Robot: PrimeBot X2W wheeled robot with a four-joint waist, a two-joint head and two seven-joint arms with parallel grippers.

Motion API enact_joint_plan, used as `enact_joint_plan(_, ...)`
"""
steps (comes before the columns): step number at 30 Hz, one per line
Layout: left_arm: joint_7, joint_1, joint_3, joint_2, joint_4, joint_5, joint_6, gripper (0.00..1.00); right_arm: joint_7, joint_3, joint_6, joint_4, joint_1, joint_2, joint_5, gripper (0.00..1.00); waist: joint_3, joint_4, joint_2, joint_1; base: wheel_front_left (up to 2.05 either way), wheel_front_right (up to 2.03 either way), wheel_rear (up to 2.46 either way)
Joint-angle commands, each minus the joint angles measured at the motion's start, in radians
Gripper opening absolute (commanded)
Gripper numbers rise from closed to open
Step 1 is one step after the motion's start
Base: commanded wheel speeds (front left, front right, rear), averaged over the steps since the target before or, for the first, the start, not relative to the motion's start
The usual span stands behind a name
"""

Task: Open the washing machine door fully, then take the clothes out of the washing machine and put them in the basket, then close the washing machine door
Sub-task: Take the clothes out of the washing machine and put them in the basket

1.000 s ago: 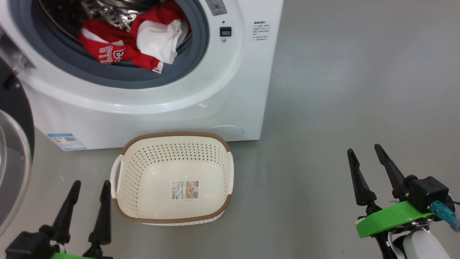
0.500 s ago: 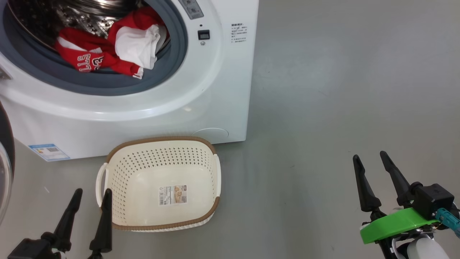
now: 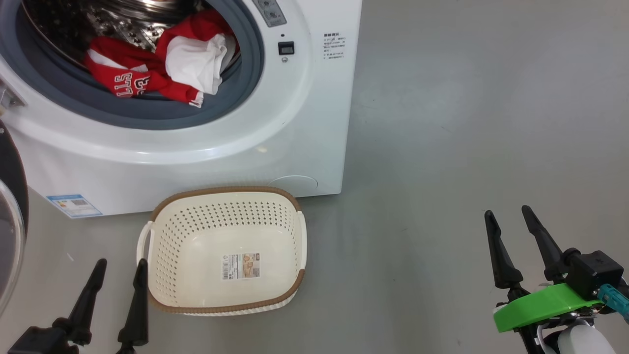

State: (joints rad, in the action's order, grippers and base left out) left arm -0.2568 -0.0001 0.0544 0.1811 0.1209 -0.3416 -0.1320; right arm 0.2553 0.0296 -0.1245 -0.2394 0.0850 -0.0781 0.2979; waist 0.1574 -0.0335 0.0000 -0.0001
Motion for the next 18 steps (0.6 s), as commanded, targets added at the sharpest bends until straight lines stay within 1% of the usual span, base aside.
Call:
enact_joint_plan(1,-0.005,-0.022,0.037,0.021,-0.019,0.006,0.001,1.00,0.006,-0.015,-0.006,0.029,0.010,-0.005,-0.007,1.00,0.000,0.000,0.0000,0.0001,0.00,0.00,0.00)
enact_joint_plan(12,-0.005,-0.028,0.038,0.021,-0.021,0.002,0.001,1.00,0.006,-0.023,-0.006,0.026,0.014,-0.005,-0.007,1.00,0.001,0.000,0.0000,0.0001,0.00,-0.01,0.01)
enact_joint_plan(18,-0.005,-0.037,0.039,0.024,-0.020,-0.006,0.001,1.00,0.006,-0.028,-0.006,0.024,0.019,-0.004,-0.007,1.00,0.004,0.002,0.0000,0.0001,0.45,-0.61,0.15)
